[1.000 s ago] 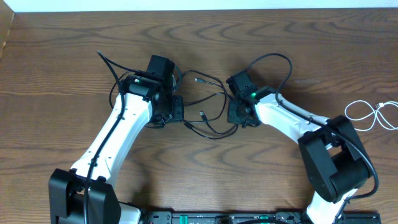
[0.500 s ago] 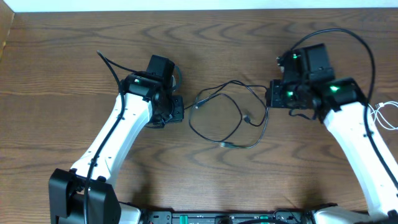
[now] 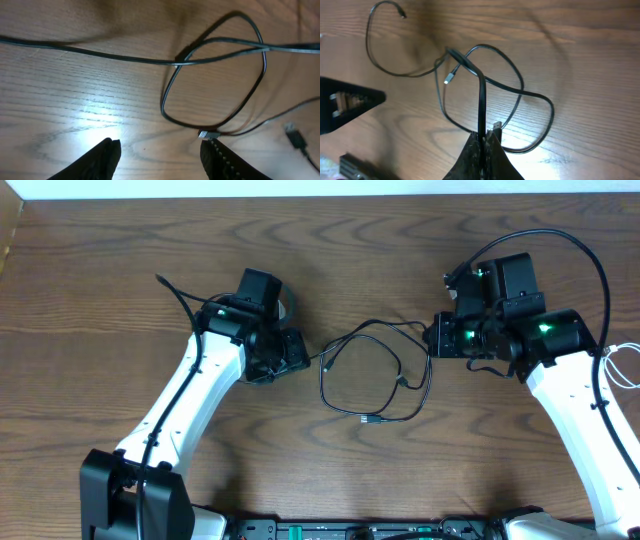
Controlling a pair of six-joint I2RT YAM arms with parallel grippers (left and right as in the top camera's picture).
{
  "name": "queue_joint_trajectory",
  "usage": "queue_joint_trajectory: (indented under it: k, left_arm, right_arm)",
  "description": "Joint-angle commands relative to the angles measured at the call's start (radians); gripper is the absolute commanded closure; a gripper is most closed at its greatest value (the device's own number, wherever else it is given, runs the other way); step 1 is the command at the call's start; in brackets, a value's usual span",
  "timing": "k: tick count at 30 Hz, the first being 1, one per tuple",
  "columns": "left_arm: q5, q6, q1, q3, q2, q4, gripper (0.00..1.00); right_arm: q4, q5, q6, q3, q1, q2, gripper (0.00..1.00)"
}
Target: Untangle cables
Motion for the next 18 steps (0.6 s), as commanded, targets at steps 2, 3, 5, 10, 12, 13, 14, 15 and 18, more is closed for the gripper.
queue_joint_trajectory:
  k: [2, 3, 5, 10, 12, 13, 14, 15, 18]
  left_arm:
    - [0.098, -0.146, 0.002, -0.047, 0.007, 0.074, 0.41]
    - [0.123, -0.170, 0.002, -0.054, 0.007, 0.098, 0.38]
    - [0.145, -0.243, 0.002, -0.074, 0.007, 0.141, 0.37]
    - [0.144, -0.396, 0.002, -0.105, 0.007, 0.181, 0.32]
    - [0.143, -0.417, 0.002, -0.105, 0.007, 0.186, 0.32]
    - [0.143, -0.432, 0.002, -0.105, 0.007, 0.192, 0.32]
    - [0.143, -0.436, 0.002, -0.105, 0.007, 0.196, 0.31]
    - [0.143, -0.436, 0.002, -0.105, 0.007, 0.205, 0.32]
    - [0.143, -0.439, 0.002, -0.105, 0.007, 0.234, 0.32]
  right_arm:
    - [0.029, -0.227, -0.086, 0.011, -0.002, -0.006, 0.99]
    - [0.043, -0.269, -0.096, 0.011, -0.002, -0.006, 0.99]
    - [0.079, -0.332, -0.095, 0.011, -0.002, -0.006, 0.99]
    - [0.177, -0.503, -0.094, 0.011, -0.002, -0.006, 0.99]
    - [0.192, -0.518, -0.090, 0.011, -0.002, -0.006, 0.99]
    - [0.195, -0.525, -0.089, 0.011, -0.002, -0.006, 0.99]
    - [0.198, -0.536, -0.090, 0.011, -0.002, -0.006, 0.99]
    - [0.201, -0.554, -0.090, 0.011, -0.002, -0.006, 0.99]
    - [0.234, -0.659, -0.090, 0.011, -0.002, -0.006, 0.99]
